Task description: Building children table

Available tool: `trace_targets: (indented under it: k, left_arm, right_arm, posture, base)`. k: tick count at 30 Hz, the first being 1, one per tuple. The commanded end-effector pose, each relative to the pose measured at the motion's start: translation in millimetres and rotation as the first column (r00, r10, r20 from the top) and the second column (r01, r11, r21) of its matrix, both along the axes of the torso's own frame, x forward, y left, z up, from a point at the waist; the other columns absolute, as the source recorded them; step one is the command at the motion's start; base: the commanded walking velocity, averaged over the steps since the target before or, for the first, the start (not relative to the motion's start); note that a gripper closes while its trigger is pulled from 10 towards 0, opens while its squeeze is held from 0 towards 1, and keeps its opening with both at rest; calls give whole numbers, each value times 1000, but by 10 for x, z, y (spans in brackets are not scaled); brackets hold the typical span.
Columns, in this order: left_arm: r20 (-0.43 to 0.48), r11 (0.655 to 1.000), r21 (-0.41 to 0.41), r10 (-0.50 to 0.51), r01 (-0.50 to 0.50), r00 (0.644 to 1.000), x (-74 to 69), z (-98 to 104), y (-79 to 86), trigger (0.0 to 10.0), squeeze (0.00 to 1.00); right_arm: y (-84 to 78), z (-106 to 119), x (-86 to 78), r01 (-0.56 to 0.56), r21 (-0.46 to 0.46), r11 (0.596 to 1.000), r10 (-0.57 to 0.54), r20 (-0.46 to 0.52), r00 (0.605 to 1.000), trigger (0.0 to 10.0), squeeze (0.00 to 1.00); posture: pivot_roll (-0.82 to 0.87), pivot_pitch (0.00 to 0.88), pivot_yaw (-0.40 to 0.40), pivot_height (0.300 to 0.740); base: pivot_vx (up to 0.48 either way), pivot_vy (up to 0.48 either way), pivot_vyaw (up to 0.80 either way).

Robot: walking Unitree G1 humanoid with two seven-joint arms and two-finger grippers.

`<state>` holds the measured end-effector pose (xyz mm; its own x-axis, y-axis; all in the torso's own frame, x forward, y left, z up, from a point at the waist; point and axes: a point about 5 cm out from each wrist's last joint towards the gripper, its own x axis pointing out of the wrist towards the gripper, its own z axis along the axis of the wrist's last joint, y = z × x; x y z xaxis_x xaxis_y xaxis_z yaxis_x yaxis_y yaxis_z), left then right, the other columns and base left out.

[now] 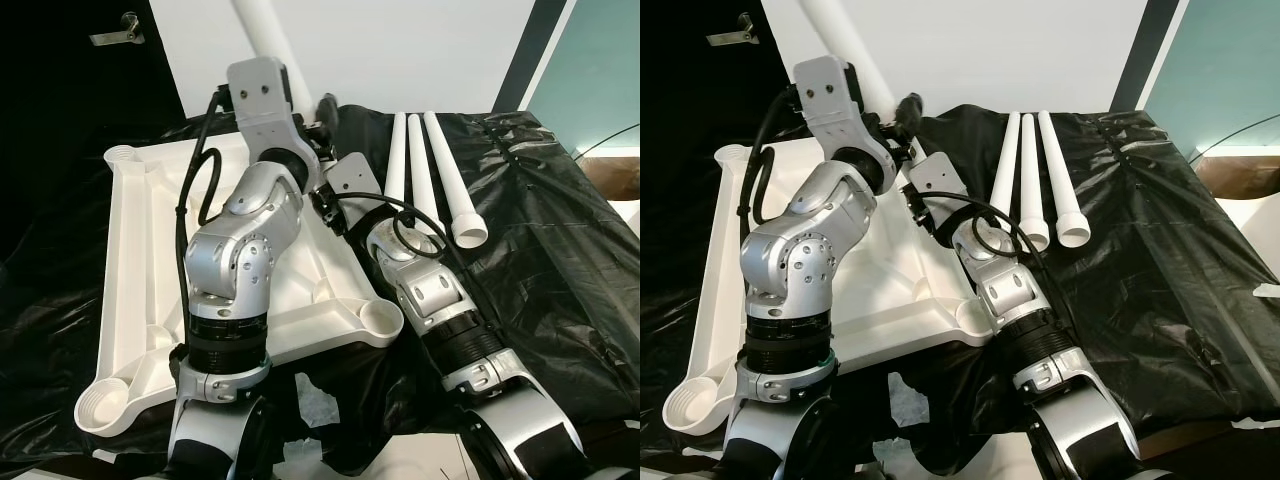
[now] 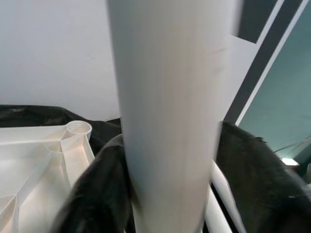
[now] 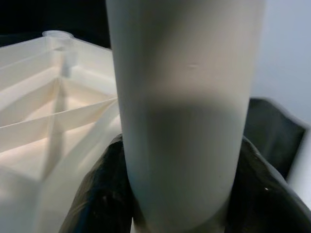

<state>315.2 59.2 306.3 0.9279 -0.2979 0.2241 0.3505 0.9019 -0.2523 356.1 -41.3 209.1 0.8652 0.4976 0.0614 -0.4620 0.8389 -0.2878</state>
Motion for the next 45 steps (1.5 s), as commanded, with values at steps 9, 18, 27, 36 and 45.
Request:
trace_targets:
  k: [9, 18, 27, 36, 45]
  left_arm:
    - [138, 920, 140, -384, 366, 913, -191, 54, -128, 10000, 0]
    - [131, 838, 170, -540, 518, 831, -288, 34, -170, 10000, 0]
    - [106, 758, 131, -651, 639, 751, -352, 21, -131, 10000, 0]
    - [137, 782, 101, -623, 615, 770, -318, 46, -65, 0, 0]
    - [113, 805, 75, -593, 588, 797, -301, 57, -58, 0, 0]
  right_arm:
    - [-104, 48, -13, -209, 60, 976, 215, -139, 967, 10000, 0]
    - [-151, 108, -100, -422, -1, 906, 415, -180, 892, 10000, 0]
    - [-186, 104, -170, -526, -72, 848, 504, -202, 840, 10000, 0]
    - [-198, 112, -181, -542, -67, 838, 519, -212, 828, 10000, 0]
    - [-233, 116, -114, -481, -55, 875, 460, -217, 861, 10000, 0]
  posture:
    - [147, 1, -21, 740]
    - [140, 0, -18, 740]
    - [143, 0, -16, 740]
    - [143, 0, -14, 740]
    - [142, 0, -13, 740]
  base:
    - [0, 0, 0]
    - [0, 0, 0]
    - [0, 0, 0]
    - [0, 0, 0]
    - [0, 0, 0]
